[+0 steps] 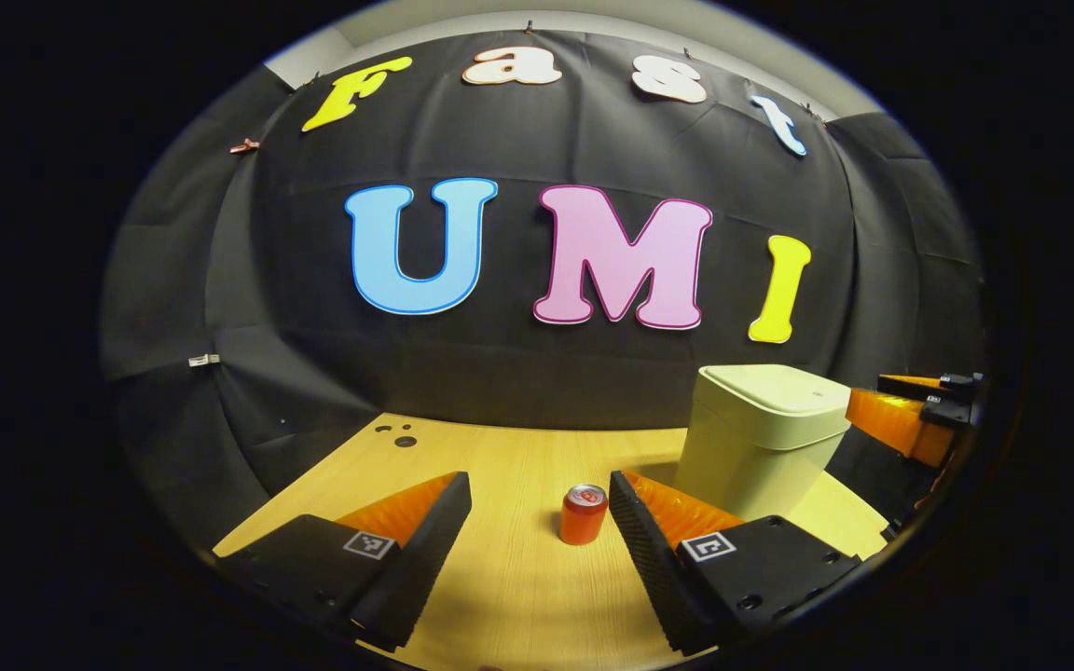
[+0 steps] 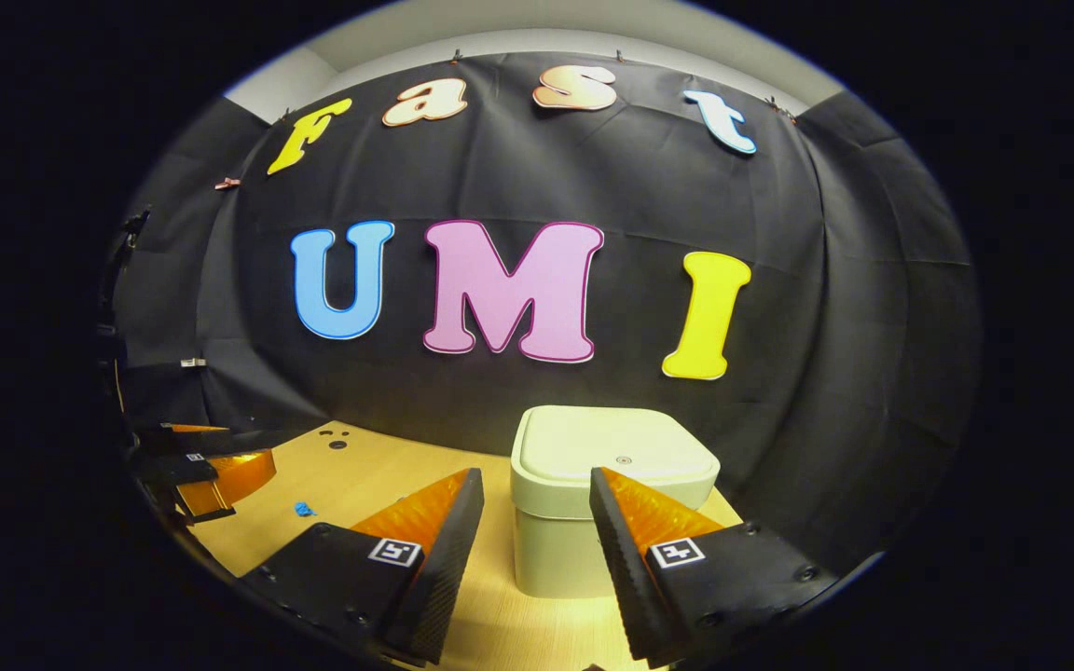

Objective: Press the lid of the desktop garbage bin to open it, pick up the crumpled paper on the desktop and throw it into the bin, then pick up the pop can on the desktop and drop it into the bin, and finally close the garbage bin lid.

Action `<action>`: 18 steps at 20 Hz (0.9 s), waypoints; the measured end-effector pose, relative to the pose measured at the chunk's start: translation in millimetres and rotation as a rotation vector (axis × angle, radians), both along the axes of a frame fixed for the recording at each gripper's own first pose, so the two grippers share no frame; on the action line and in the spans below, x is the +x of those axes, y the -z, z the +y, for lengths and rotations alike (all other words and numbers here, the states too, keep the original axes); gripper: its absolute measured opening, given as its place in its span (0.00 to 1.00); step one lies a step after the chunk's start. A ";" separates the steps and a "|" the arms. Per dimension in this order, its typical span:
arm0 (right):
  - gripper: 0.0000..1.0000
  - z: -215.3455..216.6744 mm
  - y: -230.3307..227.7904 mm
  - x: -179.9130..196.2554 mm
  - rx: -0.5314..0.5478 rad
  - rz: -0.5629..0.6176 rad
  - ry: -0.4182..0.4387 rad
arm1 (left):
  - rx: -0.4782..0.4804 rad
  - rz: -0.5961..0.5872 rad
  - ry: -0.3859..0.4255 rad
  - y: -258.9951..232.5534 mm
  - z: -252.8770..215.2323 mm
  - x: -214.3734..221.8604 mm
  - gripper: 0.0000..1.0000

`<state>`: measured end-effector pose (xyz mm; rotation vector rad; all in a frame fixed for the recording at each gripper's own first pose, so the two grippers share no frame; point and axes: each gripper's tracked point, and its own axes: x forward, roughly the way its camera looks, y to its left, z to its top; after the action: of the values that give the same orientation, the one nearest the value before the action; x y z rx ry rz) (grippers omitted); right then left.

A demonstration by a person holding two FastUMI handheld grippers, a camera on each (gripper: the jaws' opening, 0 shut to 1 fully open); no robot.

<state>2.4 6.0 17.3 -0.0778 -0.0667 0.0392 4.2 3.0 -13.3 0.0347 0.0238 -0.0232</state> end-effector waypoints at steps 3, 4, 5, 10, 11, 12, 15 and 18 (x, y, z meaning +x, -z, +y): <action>0.63 0.5 -0.5 -0.4 0.001 0.010 -0.001 | 0.000 0.006 0.001 2.2 1.1 0.7 0.96; 0.59 1.7 -1.3 0.9 -0.001 0.009 -0.007 | -0.001 0.008 0.003 2.1 1.2 1.4 0.96; 0.58 3.7 -2.8 0.9 -0.006 0.008 -0.016 | 0.002 0.009 0.006 3.9 0.3 0.9 0.96; 0.38 11.1 -1.8 2.2 -0.030 0.022 -0.046 | 0.015 0.014 0.020 6.1 -3.2 -0.5 0.96; 0.35 9.5 -3.4 1.5 -0.029 0.017 -0.039 | 0.014 0.018 0.023 7.7 -3.8 -0.5 0.96; 0.22 11.3 -4.5 2.7 -0.026 0.011 -0.040 | 0.017 0.020 0.025 7.8 -4.3 0.2 0.96; 0.16 18.9 -7.1 0.8 -0.025 0.011 -0.066 | 0.025 0.017 0.031 7.2 -6.6 1.4 0.96; 0.06 19.1 -6.6 4.4 -0.006 0.017 -0.075 | 0.027 0.021 0.038 7.2 -9.5 2.6 0.96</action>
<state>6.8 25.1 23.9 -0.0806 -0.0528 0.1154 6.8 -6.5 -20.5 0.0622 0.0440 -0.0612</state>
